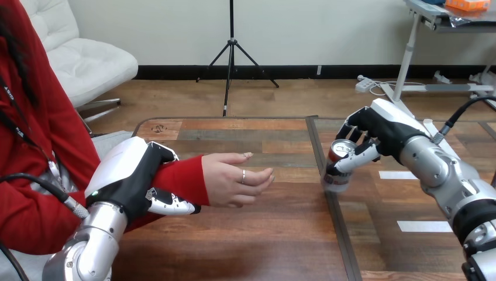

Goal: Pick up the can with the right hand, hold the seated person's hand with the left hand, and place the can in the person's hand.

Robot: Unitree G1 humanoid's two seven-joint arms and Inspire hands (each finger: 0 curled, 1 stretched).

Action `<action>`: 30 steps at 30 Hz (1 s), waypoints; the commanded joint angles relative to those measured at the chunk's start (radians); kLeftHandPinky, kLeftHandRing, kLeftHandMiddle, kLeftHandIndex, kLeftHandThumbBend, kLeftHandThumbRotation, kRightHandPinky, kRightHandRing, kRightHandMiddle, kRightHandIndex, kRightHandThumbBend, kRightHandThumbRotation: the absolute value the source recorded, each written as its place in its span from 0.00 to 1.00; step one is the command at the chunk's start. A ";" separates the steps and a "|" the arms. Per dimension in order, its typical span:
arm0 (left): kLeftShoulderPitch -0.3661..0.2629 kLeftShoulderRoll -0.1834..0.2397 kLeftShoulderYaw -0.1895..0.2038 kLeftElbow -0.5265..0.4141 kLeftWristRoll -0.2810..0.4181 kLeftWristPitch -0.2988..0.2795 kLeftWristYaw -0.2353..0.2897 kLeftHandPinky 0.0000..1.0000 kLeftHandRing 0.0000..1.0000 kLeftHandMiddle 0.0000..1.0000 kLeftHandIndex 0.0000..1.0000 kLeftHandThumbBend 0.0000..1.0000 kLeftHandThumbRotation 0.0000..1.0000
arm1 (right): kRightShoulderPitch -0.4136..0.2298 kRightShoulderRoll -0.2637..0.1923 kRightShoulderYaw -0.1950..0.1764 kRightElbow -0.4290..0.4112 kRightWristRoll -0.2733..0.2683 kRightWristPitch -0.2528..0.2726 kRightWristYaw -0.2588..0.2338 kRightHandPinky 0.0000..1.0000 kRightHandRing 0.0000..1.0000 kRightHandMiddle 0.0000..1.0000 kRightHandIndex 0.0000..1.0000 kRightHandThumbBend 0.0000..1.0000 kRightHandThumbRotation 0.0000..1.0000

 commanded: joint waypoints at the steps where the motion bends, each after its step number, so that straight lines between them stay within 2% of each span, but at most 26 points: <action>1: -0.197 -0.052 -0.019 -0.091 -0.028 -0.054 0.044 0.16 0.22 0.30 0.33 0.68 0.00 | -0.268 0.025 -0.019 -0.158 0.027 -0.059 -0.007 0.27 0.31 0.36 0.45 0.71 0.00; 11: -0.204 -0.064 -0.029 -0.084 -0.025 -0.056 0.042 0.16 0.22 0.31 0.33 0.67 0.00 | -0.282 0.044 -0.016 -0.182 0.025 -0.066 0.005 0.25 0.29 0.35 0.45 0.70 0.00; 24: -0.211 -0.074 -0.040 -0.069 -0.029 -0.060 0.043 0.17 0.23 0.31 0.33 0.66 0.00 | -0.289 0.066 -0.032 -0.221 0.048 -0.082 0.036 0.24 0.29 0.35 0.44 0.70 0.00; 30: -0.212 -0.077 -0.044 -0.062 -0.032 -0.062 0.045 0.17 0.23 0.31 0.33 0.65 0.00 | -0.297 0.066 -0.028 -0.241 0.037 -0.087 0.036 0.23 0.29 0.35 0.44 0.70 0.00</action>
